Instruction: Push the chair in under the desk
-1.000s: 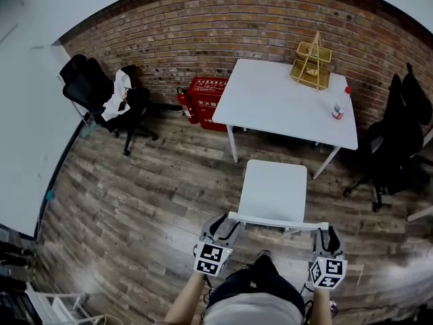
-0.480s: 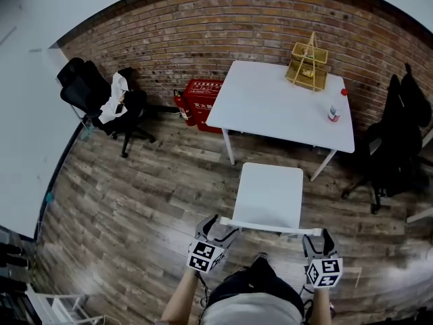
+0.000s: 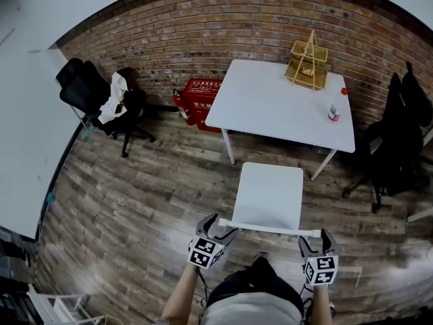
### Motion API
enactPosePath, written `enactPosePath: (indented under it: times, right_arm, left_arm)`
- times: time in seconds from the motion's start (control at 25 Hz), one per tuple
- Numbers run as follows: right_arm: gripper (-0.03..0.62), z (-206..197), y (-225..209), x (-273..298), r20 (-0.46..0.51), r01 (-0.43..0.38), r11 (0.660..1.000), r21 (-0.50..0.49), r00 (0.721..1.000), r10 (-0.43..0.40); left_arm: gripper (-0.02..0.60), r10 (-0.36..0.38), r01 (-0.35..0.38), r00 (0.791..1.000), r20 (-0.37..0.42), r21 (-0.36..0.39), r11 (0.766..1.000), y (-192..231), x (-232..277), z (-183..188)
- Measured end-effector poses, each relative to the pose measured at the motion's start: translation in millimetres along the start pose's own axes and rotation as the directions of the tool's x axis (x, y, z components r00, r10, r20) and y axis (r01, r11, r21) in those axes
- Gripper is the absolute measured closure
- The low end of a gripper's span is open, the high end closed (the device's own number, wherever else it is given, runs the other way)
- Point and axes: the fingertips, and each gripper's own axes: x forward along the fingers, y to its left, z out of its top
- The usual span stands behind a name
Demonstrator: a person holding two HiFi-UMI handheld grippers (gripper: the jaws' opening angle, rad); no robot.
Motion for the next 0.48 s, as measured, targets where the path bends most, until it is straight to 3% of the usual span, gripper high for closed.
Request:
enactPosePath:
  times: [0.48]
  right_arm:
    - [0.263,-9.4,1.2,10.1,-0.013,-0.009,0.999,0.040,1.000,0.010]
  left_arm:
    - [0.222,-0.031,0.029,0.998,-0.045,-0.053,0.998,-5.2,14.7,-20.8]
